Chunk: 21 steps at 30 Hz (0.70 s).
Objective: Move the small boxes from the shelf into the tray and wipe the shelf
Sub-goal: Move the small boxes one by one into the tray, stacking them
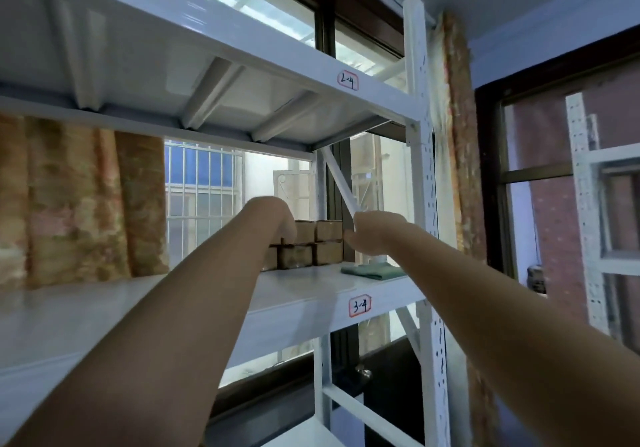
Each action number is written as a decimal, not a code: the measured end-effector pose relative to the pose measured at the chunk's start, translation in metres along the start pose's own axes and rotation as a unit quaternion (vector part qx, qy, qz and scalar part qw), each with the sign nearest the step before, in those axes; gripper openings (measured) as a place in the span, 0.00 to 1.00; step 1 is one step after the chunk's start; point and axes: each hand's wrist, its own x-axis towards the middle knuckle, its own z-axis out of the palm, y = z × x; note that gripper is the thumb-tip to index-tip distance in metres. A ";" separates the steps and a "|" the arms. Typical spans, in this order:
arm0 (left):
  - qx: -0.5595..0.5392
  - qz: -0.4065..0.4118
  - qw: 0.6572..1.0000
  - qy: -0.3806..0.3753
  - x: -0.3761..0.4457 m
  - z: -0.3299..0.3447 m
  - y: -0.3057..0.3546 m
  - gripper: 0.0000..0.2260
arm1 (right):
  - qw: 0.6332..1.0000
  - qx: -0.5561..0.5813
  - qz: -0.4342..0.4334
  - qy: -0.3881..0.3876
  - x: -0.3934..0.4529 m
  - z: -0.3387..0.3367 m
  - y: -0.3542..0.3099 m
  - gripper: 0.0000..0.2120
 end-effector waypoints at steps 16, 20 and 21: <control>-0.017 -0.049 0.998 0.027 0.134 -0.012 0.036 0.28 | 0.994 -0.038 -0.096 0.031 0.126 0.001 0.038 0.23; -0.043 -0.032 0.994 0.096 0.165 0.000 0.056 0.22 | 0.992 -0.041 -0.120 0.029 0.156 0.011 0.047 0.21; -0.037 -0.035 0.989 0.142 0.171 0.001 0.058 0.20 | 0.991 -0.036 -0.128 0.034 0.163 0.011 0.049 0.21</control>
